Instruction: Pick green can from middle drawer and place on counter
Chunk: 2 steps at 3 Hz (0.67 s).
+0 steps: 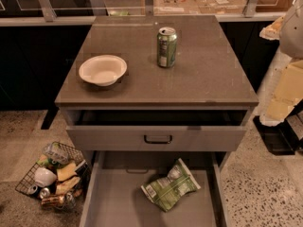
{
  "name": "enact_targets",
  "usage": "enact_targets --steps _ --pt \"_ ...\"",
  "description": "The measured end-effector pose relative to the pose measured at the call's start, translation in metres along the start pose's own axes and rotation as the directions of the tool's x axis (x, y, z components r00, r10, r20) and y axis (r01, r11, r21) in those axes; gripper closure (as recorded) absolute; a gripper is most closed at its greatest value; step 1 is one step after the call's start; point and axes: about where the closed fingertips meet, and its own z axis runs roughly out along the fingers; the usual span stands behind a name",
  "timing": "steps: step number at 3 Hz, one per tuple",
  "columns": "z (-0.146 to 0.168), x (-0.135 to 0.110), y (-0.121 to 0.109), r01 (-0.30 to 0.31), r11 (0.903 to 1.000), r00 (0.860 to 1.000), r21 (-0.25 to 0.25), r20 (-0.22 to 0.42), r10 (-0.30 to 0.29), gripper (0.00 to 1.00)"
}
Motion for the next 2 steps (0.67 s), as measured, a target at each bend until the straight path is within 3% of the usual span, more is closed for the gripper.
enact_targets --steps 1,2 --pt "0.000 0.000 0.000 0.002 1.0000 1.000 0.003 0.001 -0.002 0.00" --pt "0.011 0.011 0.012 0.062 0.9981 0.998 -0.002 0.010 -0.062 0.00"
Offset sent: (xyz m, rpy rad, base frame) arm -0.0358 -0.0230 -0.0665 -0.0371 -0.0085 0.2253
